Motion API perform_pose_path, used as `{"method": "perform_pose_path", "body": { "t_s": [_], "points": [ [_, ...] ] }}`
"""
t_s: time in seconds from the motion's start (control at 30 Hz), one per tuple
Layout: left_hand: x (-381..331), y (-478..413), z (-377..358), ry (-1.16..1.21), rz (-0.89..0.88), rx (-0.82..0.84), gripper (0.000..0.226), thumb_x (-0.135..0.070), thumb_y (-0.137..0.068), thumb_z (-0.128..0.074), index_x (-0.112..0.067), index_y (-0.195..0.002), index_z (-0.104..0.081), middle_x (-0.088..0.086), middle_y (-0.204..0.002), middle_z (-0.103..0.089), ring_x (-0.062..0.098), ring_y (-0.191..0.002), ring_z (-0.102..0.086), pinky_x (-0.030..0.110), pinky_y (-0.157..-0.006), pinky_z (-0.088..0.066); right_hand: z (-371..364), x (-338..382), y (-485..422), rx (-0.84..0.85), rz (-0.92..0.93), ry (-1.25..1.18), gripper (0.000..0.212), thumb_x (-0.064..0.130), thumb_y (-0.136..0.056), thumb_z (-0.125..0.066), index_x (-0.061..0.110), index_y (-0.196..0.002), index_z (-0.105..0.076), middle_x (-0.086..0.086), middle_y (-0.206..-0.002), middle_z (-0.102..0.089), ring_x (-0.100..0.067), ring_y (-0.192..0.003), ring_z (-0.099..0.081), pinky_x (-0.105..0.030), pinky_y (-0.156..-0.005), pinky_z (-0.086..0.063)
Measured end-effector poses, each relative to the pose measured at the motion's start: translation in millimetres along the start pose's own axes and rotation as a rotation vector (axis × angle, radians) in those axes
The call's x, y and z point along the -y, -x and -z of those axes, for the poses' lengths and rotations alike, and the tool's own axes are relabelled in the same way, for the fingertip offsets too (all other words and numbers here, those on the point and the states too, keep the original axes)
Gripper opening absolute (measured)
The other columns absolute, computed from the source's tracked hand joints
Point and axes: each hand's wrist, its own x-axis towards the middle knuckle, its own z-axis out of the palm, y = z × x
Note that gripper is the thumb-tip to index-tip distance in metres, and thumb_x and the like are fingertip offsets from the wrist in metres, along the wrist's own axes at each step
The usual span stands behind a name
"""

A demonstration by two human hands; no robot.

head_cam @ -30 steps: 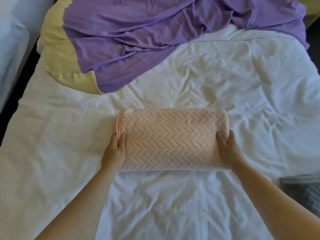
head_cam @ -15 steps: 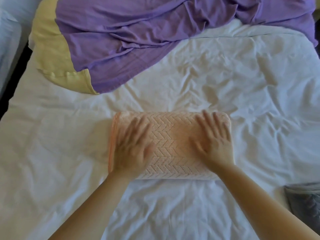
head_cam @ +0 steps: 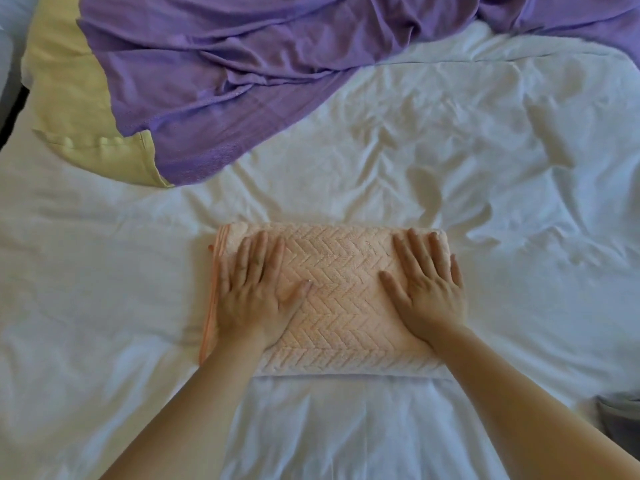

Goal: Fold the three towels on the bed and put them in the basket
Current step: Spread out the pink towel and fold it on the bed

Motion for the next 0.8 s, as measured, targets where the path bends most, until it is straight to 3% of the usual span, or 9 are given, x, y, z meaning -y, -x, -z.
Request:
{"method": "perform_pose_path", "body": {
  "t_s": [0.13,0.23,0.3,0.37,0.4,0.47,0.57,0.7,0.8],
  "points": [
    [18,9,9,0.008,0.118,0.057,0.084,-0.082,-0.078,0.003,-0.036,-0.147,0.018,-0.015,-0.156,0.022,0.01,-0.145,0.019,0.049,-0.116,0.008,5,1,8,0.033,-0.009,-0.033,0.068,0.078,-0.084,-0.003,0.049,-0.141,0.02,0.02,-0.155,0.019,-0.006,-0.141,0.025,-0.04,-0.118,0.003],
    [31,28,17,0.24,0.2,0.043,0.092,-0.081,-0.079,-0.022,-0.033,-0.149,0.011,-0.004,-0.16,0.014,0.024,-0.148,-0.001,0.05,-0.114,-0.018,16,-1,17,0.023,-0.11,-0.331,0.082,0.079,-0.081,-0.029,0.049,-0.143,0.016,0.017,-0.154,0.026,-0.016,-0.145,0.013,-0.043,-0.115,-0.009],
    [40,40,19,0.531,0.332,-0.005,0.102,-0.073,-0.075,-0.047,-0.024,-0.151,0.001,0.01,-0.16,0.001,0.025,-0.146,-0.008,0.047,-0.11,-0.028,24,-7,27,-0.018,-0.312,-0.62,0.09,0.07,-0.075,-0.053,0.047,-0.144,0.001,0.014,-0.158,0.012,-0.024,-0.143,-0.017,-0.048,-0.108,-0.027],
    [49,49,20,0.752,0.48,0.045,0.103,-0.073,-0.067,-0.061,-0.012,-0.144,-0.029,0.019,-0.148,-0.031,0.029,-0.138,-0.03,0.044,-0.107,-0.035,29,-11,39,0.014,-0.444,-0.747,0.09,0.067,-0.071,-0.06,0.04,-0.142,-0.012,-0.001,-0.156,-0.02,-0.027,-0.132,-0.039,-0.048,-0.104,-0.037],
    [52,53,21,0.831,0.519,0.075,0.092,-0.075,-0.062,-0.062,-0.012,-0.127,-0.05,0.017,-0.132,-0.051,0.03,-0.127,-0.046,0.042,-0.102,-0.042,32,-13,43,0.058,-0.484,-0.8,0.09,0.068,-0.07,-0.06,0.035,-0.141,-0.018,-0.005,-0.148,-0.035,-0.027,-0.124,-0.046,-0.047,-0.101,-0.041],
    [57,58,26,0.974,0.57,0.145,0.061,-0.07,-0.064,-0.065,-0.02,-0.099,-0.065,0.005,-0.104,-0.068,0.025,-0.105,-0.062,0.035,-0.089,-0.049,38,-14,52,0.174,-0.556,-0.905,0.089,0.071,-0.069,-0.059,0.023,-0.138,-0.03,-0.006,-0.134,-0.051,-0.024,-0.112,-0.053,-0.042,-0.094,-0.046],
    [60,57,41,1.048,0.601,0.277,0.043,-0.054,-0.076,-0.07,-0.018,-0.099,-0.067,0.002,-0.098,-0.07,0.022,-0.093,-0.065,0.03,-0.08,-0.049,53,-11,65,0.267,-0.605,-0.916,0.082,0.07,-0.07,-0.06,0.016,-0.13,-0.044,-0.004,-0.119,-0.06,-0.025,-0.107,-0.057,-0.044,-0.094,-0.049],
    [59,66,79,0.94,0.485,0.178,0.04,-0.05,-0.078,-0.07,-0.016,-0.099,-0.064,0.001,-0.093,-0.067,0.02,-0.083,-0.061,0.028,-0.068,-0.045,84,-1,98,0.134,-0.588,-0.884,0.074,0.067,-0.071,-0.063,0.015,-0.122,-0.05,-0.003,-0.108,-0.064,-0.022,-0.097,-0.062,-0.044,-0.086,-0.054],
    [53,84,109,0.933,0.404,0.155,0.041,-0.054,-0.075,-0.071,-0.019,-0.093,-0.064,-0.005,-0.084,-0.067,0.022,-0.085,-0.065,0.028,-0.063,-0.047,110,1,137,0.052,-0.607,-0.893,0.067,0.064,-0.076,-0.06,0.017,-0.122,-0.049,-0.001,-0.111,-0.062,-0.016,-0.091,-0.06,-0.033,-0.076,-0.052]
  ]
}}
